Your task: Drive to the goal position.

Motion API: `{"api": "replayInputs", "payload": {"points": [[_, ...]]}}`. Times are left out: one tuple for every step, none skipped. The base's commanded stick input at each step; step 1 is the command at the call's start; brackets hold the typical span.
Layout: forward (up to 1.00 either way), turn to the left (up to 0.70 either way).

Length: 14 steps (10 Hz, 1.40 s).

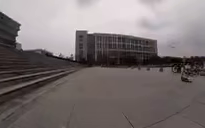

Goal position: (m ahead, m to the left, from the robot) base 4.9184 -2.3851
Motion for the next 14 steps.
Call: {"api": "replayInputs", "payload": {"points": [[1.0, -0.27], [1.0, -0.27], [1.0, -0.27], [1.0, -0.27], [1.0, -0.27], [1.0, -0.27], [1.0, -0.27], [1.0, -0.27], [1.0, -0.27], [1.0, -0.27], [1.0, -0.27], [1.0, -0.27], [1.0, -0.27], [1.0, -0.27]]}}
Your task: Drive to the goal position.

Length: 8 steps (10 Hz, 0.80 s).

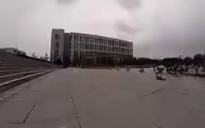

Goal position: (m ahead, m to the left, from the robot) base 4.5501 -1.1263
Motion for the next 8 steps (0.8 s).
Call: {"api": "replayInputs", "payload": {"points": [[1.0, -0.27], [1.0, -0.27], [1.0, -0.27], [1.0, -0.27], [1.0, -0.27], [1.0, -0.25], [1.0, -0.06], [1.0, 0.0]]}}
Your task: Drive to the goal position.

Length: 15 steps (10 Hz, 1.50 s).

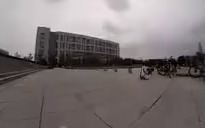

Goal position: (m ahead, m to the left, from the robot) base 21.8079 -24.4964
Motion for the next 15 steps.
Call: {"api": "replayInputs", "payload": {"points": [[1.0, 0.0], [1.0, 0.0], [1.0, 0.0], [1.0, 0.0], [1.0, 0.0], [1.0, 0.0], [1.0, 0.0], [1.0, 0.0], [1.0, 0.0], [1.0, 0.0], [1.0, 0.0], [1.0, 0.0], [1.0, 0.0], [1.0, 0.0], [1.0, 0.0]]}}
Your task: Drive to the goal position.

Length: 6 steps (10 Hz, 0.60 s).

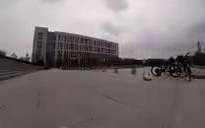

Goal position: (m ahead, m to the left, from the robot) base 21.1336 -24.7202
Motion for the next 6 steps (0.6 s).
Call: {"api": "replayInputs", "payload": {"points": [[1.0, 0.0], [1.0, 0.0], [1.0, -0.26], [1.0, -0.27], [1.0, -0.27], [1.0, -0.27]]}}
